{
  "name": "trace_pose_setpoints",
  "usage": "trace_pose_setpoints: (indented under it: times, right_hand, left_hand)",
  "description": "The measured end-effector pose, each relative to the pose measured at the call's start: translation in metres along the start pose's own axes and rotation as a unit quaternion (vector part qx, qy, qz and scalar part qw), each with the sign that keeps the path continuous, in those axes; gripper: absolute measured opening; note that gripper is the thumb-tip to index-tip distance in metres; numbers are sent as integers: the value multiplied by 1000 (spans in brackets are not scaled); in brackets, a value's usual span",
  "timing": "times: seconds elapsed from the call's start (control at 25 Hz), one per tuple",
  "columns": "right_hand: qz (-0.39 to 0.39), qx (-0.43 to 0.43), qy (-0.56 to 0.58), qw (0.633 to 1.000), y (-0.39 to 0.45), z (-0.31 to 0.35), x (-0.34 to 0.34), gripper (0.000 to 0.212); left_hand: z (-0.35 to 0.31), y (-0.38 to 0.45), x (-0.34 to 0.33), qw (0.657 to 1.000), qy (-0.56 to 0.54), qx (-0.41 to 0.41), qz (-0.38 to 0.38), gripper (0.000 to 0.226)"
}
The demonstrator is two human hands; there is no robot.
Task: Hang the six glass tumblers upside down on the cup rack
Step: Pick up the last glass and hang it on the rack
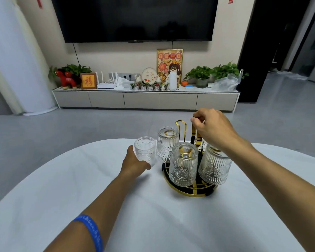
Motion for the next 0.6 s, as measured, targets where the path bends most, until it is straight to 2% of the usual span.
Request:
trace_pose_setpoints:
  times: [0.36,0.6]
  right_hand:
    - [-17,-2,0,1000,-3,-6,-3,32]
    - [-18,-2,0,1000,-4,-6,-2,30]
  left_hand:
    - [13,24,-12,996,-63,-20,-61,71]
    - [7,14,30,986,-109,-24,-126,63]
Point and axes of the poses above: each hand's wrist, its own y-axis towards the middle knuckle, its own x-axis out of the back of the hand, z = x × y, the point moved 10 cm from there along y, towards the middle knuckle, and after that the axes turned 5 degrees about y, right-handed, at the moved point
